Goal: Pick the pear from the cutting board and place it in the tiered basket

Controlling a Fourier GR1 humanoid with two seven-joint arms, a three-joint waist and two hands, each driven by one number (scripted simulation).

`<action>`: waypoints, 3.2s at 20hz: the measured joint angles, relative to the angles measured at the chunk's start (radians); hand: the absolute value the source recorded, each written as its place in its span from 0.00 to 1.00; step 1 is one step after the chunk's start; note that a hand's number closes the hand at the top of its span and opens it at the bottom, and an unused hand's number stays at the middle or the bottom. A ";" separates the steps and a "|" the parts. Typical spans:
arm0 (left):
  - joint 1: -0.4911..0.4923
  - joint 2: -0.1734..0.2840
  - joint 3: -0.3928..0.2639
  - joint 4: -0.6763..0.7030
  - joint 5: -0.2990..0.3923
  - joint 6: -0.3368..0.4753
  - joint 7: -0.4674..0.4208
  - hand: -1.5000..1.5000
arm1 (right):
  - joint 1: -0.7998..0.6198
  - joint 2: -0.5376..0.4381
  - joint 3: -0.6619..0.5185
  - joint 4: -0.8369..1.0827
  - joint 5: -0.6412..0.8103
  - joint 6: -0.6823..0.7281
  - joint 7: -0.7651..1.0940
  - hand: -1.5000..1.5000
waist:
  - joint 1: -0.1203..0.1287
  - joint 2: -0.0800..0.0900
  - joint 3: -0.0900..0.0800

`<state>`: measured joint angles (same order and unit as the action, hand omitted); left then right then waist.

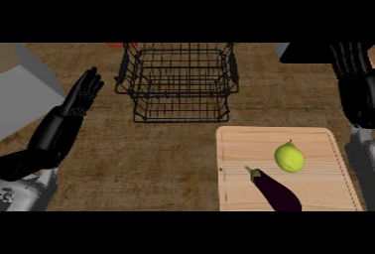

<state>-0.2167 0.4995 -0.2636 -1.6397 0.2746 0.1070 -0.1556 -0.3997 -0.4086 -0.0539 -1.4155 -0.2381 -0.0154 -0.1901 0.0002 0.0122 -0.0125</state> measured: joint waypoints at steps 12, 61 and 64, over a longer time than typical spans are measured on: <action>0.098 -0.105 -0.002 0.140 0.092 0.063 0.198 0.50 | 0.352 0.095 -0.157 0.008 0.201 -0.541 0.136 0.00 | -0.087 -0.013 0.008; 0.000 -0.183 -0.013 0.205 0.087 0.030 0.321 0.50 | 0.101 0.394 0.110 -0.043 1.363 0.128 1.441 0.00 | 0.007 -0.014 0.010; 0.006 -0.187 -0.011 0.204 0.081 0.031 0.315 0.50 | 0.114 0.399 0.101 -0.048 1.394 0.136 1.442 0.00 | 0.003 -0.015 0.010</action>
<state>-0.2109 0.3120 -0.2750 -1.4361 0.3555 0.1376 0.1590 -0.2852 -0.0099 0.0473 -1.4637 1.1563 0.1206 1.2522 0.0034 -0.0028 -0.0023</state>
